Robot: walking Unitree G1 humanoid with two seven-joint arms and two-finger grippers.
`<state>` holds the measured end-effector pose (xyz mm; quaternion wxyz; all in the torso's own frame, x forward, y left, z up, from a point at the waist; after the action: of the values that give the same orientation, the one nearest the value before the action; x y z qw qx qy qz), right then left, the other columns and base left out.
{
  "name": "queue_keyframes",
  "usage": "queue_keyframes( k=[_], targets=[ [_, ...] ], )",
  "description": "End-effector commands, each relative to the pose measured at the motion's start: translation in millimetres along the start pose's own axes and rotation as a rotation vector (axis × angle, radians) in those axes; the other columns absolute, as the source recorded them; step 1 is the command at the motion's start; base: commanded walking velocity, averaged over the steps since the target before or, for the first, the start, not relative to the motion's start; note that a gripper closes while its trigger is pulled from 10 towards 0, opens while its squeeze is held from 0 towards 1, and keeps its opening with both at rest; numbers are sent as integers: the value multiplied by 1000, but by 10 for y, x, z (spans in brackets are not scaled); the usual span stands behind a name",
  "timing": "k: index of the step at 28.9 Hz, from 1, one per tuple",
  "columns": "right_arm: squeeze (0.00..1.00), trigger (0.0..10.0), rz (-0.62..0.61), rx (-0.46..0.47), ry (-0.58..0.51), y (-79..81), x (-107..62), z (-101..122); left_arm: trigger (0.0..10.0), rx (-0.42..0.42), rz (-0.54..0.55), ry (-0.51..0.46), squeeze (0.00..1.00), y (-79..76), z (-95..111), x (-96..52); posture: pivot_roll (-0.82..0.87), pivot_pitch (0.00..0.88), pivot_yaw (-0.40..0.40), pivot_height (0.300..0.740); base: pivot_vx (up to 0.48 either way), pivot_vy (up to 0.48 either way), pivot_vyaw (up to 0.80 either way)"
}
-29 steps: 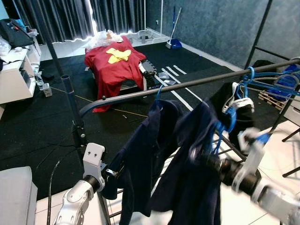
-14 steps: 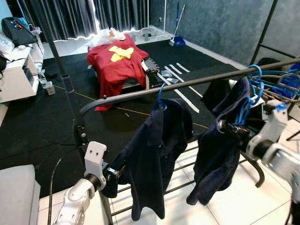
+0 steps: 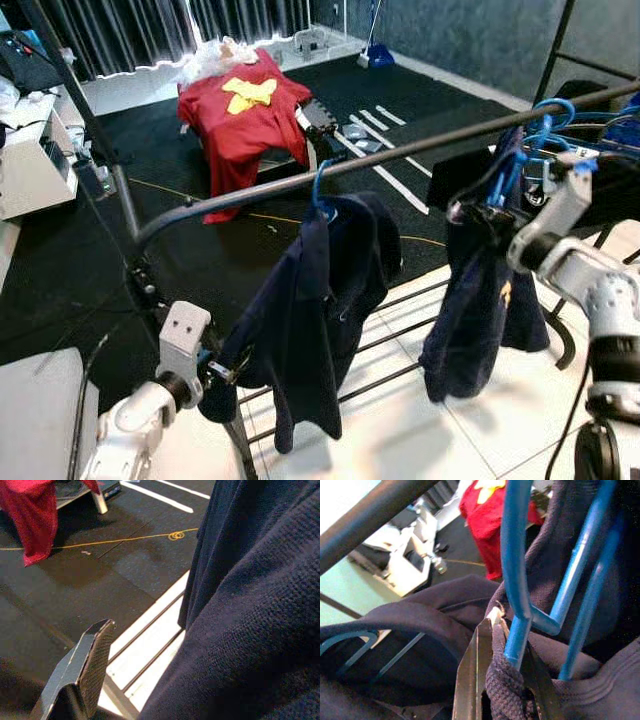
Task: Hang hanger
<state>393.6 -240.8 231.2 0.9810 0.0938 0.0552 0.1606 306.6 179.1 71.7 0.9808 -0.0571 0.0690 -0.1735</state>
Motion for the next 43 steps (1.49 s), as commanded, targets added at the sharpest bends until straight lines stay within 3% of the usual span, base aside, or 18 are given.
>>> queue_keyframes(
  k=[1,14,23,33,34,35,37,39,43],
  targets=[
    [0,10000,43,-29,-50,104,46,125,10000,11,109,14,0,315,18,-155,-5,127,105,740,0,0,700],
    [0,10000,166,-37,123,370,221,-125,10000,43,106,62,0,363,31,-316,17,153,123,740,0,0,0],
    [0,10000,145,-56,226,283,266,-287,10000,40,105,77,0,353,28,-365,39,160,124,740,0,0,0],
    [0,10000,202,-93,251,322,317,-333,10000,54,119,95,0,425,44,-470,65,165,138,740,0,0,0],
    [0,10000,209,-102,230,326,325,-291,10000,55,120,97,0,429,47,-477,67,164,139,740,0,0,0],
    [0,10000,265,-140,149,392,296,-86,10000,58,120,100,0,435,47,-482,70,163,143,740,0,0,0],
    [0,10000,265,-140,149,392,296,-86,10000,58,120,100,0,435,47,-482,70,163,143,740,0,0,0],
    [0,10000,398,-230,16,555,178,244,10000,59,118,106,0,439,32,-496,67,165,141,740,0,0,0],
    [0,10000,545,-334,-48,735,18,397,10000,57,117,120,0,447,-15,-525,68,165,139,740,0,0,0]
  ],
)
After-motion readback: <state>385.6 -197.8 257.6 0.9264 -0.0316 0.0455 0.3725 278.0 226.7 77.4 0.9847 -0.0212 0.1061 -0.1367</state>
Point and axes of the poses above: a point about 5 cm out from each wrist's last joint towards the gripper, its own x axis pointing out of the wrist towards the gripper, its own z axis along the axis of the wrist's last joint, y = z × x, the point moved 4 cm from there along x, pointing out of the wrist towards the gripper, and after that the axes turned 13 degrees about -x, right-handed, at the moved point
